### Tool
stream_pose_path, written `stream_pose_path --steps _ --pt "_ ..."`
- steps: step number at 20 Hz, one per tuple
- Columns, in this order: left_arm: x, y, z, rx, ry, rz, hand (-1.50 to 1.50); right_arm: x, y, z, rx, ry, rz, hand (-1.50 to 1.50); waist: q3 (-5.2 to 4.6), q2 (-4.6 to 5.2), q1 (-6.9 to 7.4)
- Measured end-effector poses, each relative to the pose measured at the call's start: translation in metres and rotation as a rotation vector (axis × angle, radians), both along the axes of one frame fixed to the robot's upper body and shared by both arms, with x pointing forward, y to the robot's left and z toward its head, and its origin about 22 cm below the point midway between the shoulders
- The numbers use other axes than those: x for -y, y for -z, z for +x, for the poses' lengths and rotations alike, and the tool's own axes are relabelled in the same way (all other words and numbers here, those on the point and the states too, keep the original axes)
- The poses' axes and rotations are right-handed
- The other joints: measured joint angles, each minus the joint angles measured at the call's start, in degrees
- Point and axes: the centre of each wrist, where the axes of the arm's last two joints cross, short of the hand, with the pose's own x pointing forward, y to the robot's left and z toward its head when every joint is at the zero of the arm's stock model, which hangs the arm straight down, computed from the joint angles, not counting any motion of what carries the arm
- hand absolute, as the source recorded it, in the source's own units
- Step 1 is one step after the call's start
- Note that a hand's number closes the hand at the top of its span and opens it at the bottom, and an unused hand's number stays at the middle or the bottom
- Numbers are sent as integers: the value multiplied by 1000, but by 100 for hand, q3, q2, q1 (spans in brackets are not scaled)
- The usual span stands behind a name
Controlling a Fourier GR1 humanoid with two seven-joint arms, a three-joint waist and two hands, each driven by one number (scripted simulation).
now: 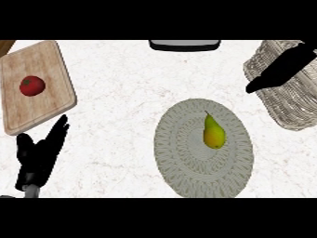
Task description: Pick the pear from the placemat and place it in the basket
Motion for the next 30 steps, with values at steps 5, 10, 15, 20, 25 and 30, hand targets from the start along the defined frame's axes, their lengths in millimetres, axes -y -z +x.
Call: stream_pose_path --steps 5,10,15,20,25,30 --pt "1 -3 2 -5 11 6 0 22 -37 7 -110 -83 -174 -150 -5 19 56" --pt "1 -3 1 -7 8 -2 0 47 -54 12 -218 -155 -293 -150 -1 21 62" --pt "-1 -2 -1 -5 11 0 0 56 -61 16 -255 -183 -341 -150 3 14 53" --pt "0 -2 -2 -16 5 -2 0 53 -52 21 -272 -211 -337 -150 8 -1 17" --pt "0 -1 -6 -5 0 4 0 47 -24 25 -298 -224 -312 -150 13 -8 -4" --pt "3 1 -7 -9 -7 9 0 28 12 26 -300 -233 -284 -150 15 -14 -34"
